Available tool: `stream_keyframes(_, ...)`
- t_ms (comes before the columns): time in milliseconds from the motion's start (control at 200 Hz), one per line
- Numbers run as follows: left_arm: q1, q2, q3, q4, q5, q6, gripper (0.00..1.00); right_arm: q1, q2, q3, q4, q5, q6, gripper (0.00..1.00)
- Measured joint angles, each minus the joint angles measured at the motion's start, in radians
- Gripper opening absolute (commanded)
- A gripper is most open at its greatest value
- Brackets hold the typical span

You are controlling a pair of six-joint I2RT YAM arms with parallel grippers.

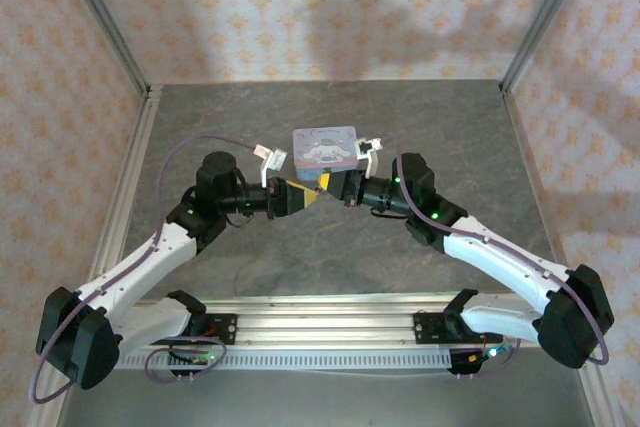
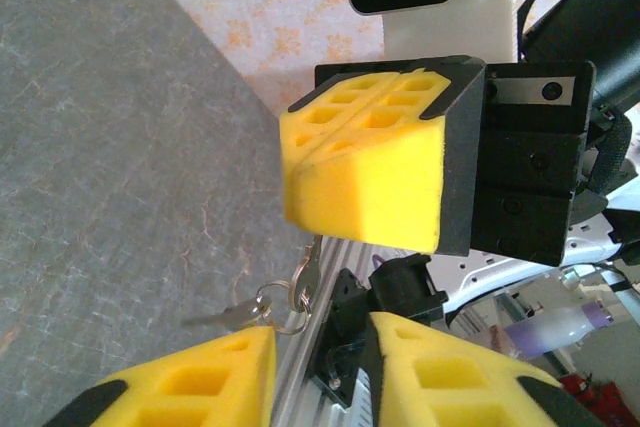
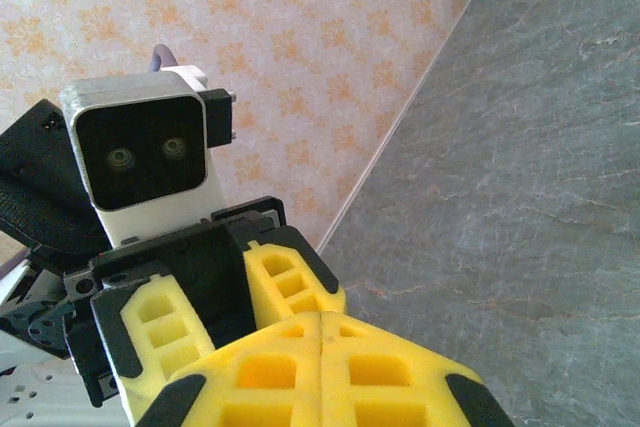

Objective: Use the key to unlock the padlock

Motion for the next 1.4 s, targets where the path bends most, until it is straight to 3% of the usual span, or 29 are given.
stream_keyframes(465, 0.000, 0.014, 0.000, 0.011, 0.000, -0.025, 0.33, 0.000, 0.019, 0.000, 0.025, -0.024, 0.015, 0.00)
stream_keyframes(711, 0.000, 0.018, 0.001, 0.024, 0.000, -0.034, 0.17, 0.000, 0.028, 0.000, 0.032, -0.034, 0.016, 0.00)
stream_keyframes(881, 0.001, 0.026, 0.002, 0.026, 0.000, -0.034, 0.00, 0.000, 0.028, 0.000, 0.039, -0.034, 0.019, 0.00)
stream_keyframes(1161, 0.001, 0.026, 0.002, 0.024, -0.001, -0.027, 0.00, -0.001, 0.028, -0.001, 0.040, -0.031, 0.023, 0.00)
stream_keyframes(1186, 0.001, 0.026, 0.002, 0.021, -0.002, -0.024, 0.00, -0.001, 0.028, -0.001, 0.040, -0.030, 0.023, 0.04)
stream_keyframes(1326, 0.001, 0.008, 0.002, -0.025, -0.032, 0.018, 0.00, -0.001, 0.026, -0.009, 0.034, 0.001, 0.026, 0.49)
stream_keyframes(1396, 0.001, -0.010, 0.002, -0.069, -0.059, 0.047, 0.00, -0.001, 0.020, -0.010, 0.018, 0.031, 0.028, 0.61)
